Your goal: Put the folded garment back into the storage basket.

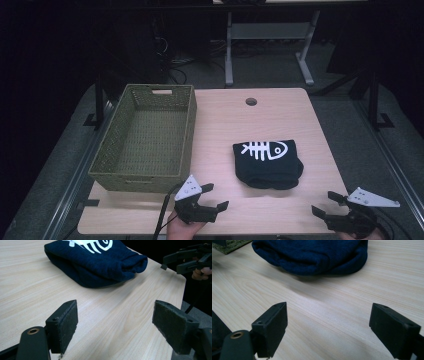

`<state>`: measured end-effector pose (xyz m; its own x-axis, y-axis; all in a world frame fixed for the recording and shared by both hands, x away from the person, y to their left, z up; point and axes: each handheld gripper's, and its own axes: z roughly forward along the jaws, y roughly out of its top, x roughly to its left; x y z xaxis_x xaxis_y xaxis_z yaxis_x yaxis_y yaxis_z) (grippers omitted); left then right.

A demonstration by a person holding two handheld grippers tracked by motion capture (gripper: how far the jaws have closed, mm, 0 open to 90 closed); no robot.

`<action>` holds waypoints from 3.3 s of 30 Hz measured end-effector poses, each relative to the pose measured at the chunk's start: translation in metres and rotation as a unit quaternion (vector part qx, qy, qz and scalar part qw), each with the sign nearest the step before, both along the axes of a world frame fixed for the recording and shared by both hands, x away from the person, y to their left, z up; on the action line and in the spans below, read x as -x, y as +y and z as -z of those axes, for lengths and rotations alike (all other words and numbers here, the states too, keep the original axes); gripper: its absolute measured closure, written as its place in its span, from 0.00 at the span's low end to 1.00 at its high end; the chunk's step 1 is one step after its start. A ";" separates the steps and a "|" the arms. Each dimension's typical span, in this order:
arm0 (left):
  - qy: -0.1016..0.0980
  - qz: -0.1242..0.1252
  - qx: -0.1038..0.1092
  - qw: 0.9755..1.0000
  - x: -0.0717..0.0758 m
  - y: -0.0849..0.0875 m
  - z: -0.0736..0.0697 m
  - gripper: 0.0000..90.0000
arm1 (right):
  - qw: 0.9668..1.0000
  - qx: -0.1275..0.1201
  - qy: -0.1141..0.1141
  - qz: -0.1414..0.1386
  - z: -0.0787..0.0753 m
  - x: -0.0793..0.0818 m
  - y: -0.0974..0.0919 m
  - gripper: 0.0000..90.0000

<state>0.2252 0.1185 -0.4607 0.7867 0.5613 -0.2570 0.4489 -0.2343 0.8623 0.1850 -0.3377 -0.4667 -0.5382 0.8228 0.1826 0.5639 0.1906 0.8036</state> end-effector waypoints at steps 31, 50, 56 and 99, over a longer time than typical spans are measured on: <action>0.011 -0.011 0.009 1.000 -0.038 -0.032 -0.009 0.23 | 0.999 -0.020 0.006 -0.037 -0.032 -0.046 0.005 0.17; 0.039 -0.046 0.005 0.998 -0.076 -0.060 -0.007 0.21 | 0.996 0.001 0.035 -0.076 -0.052 -0.101 0.025 0.17; 0.049 -0.063 -0.017 0.997 -0.091 -0.066 0.000 0.21 | 0.996 0.005 0.056 -0.067 -0.052 -0.126 0.024 0.18; 0.186 -0.058 0.002 0.981 -0.138 -0.085 0.018 0.56 | 0.983 0.031 0.174 -0.040 -0.006 -0.178 0.037 0.55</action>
